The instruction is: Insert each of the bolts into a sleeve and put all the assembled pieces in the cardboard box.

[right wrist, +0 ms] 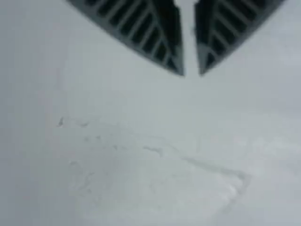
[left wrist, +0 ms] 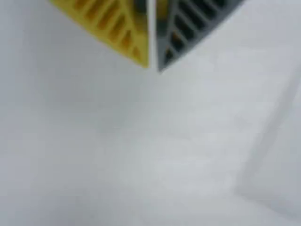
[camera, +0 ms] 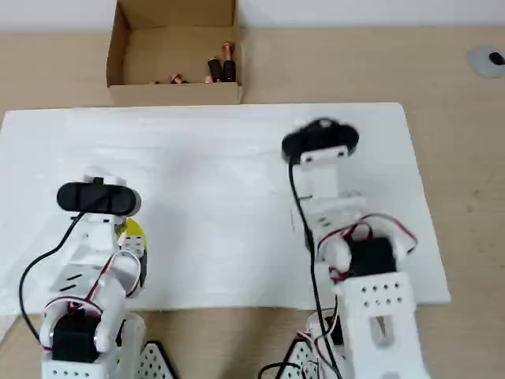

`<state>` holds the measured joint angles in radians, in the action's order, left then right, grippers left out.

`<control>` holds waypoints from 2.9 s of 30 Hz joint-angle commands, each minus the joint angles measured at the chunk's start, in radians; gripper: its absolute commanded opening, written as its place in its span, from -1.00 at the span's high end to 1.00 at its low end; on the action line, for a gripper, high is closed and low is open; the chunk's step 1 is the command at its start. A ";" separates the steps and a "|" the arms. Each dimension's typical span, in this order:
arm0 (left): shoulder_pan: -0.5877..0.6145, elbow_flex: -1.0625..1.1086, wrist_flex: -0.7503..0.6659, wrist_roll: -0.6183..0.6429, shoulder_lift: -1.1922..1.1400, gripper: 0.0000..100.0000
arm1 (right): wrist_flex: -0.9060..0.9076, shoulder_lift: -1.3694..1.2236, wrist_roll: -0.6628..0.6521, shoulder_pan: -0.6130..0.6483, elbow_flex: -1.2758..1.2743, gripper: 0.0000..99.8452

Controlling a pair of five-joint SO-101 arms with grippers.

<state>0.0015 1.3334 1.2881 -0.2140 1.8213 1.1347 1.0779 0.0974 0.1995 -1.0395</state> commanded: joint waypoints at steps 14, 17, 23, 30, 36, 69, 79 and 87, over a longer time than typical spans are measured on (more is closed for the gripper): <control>0.011 0.049 -0.021 -0.003 0.005 0.99 | -0.290 0.492 -0.074 -0.019 -0.581 0.97; 0.011 0.094 -0.017 -0.005 0.005 0.99 | -0.292 0.599 -0.118 -0.016 -0.625 0.97; 0.011 0.164 -0.021 -0.005 0.005 0.99 | -0.186 0.780 -0.133 -0.013 -0.653 0.98; 0.041 0.259 -0.021 0.003 0.005 0.99 | -0.066 0.843 -0.130 -0.018 -0.650 0.98; 0.183 0.259 -0.020 -0.002 0.005 0.99 | -0.068 0.842 -0.132 -0.018 -0.650 0.98; 0.198 0.259 -0.020 -0.002 0.005 0.99 | -0.068 0.842 -0.132 -0.018 -0.650 0.98; 0.198 0.259 -0.020 -0.002 0.005 0.99 | -0.068 0.842 -0.132 -0.018 -0.650 0.98; 0.198 0.259 -0.020 -0.002 0.005 0.99 | -0.068 0.842 -0.132 -0.018 -0.650 0.98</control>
<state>0.1811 1.5973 1.2820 -0.2140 1.8197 1.0625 1.8021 -0.0253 0.1933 -1.6916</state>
